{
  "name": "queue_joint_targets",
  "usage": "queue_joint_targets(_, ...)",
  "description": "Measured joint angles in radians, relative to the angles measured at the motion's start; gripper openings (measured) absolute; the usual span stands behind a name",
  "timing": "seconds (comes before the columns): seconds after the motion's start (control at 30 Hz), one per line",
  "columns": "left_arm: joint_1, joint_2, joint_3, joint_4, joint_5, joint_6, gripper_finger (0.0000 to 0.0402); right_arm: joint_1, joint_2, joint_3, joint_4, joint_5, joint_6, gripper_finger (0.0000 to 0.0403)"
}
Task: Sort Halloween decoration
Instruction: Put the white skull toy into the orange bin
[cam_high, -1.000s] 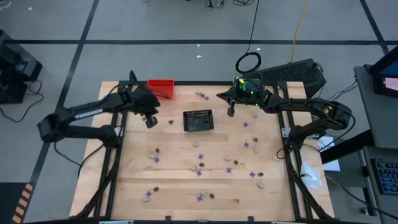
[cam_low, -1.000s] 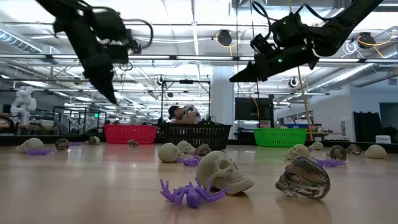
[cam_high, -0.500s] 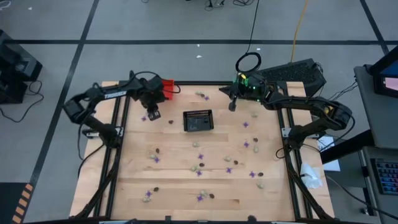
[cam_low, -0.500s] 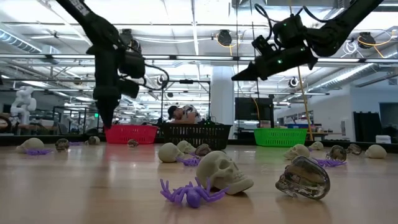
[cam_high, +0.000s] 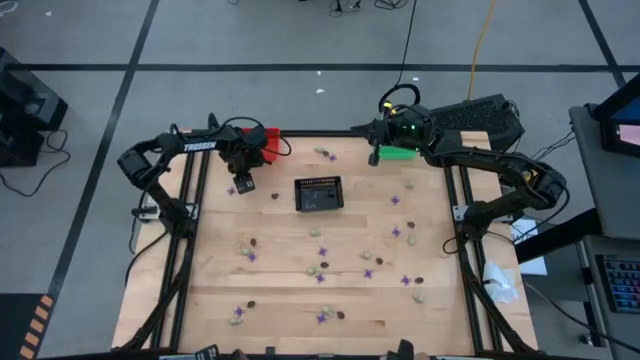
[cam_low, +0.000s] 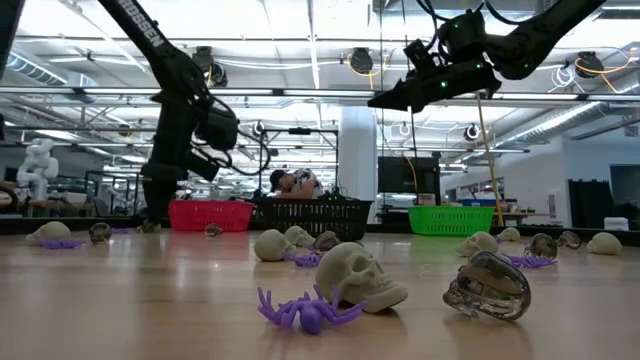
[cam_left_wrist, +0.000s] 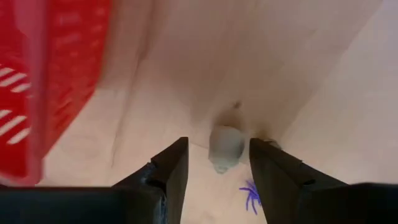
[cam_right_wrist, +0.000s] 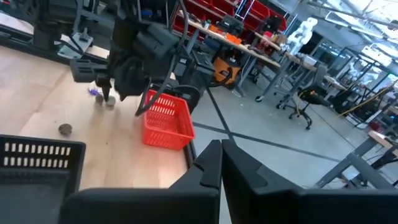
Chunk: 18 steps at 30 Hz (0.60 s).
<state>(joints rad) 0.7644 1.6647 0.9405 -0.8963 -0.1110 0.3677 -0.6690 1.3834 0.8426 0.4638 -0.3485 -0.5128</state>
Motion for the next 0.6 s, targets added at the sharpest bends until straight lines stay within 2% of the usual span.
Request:
queue_joint_targets(0.33, 0.019, 0.064, 0.001, 0.014, -0.013, 0.042, 0.0121, -0.013, 0.0, 0.001, -0.002, -0.004, -0.009, 0.0)
queue_joint_targets(0.6, 0.027, 0.065, 0.003, 0.008, 0.028, 0.11, 0.0055, -0.013, 0.0, 0.001, -0.041, -0.004, 0.023, 0.0)
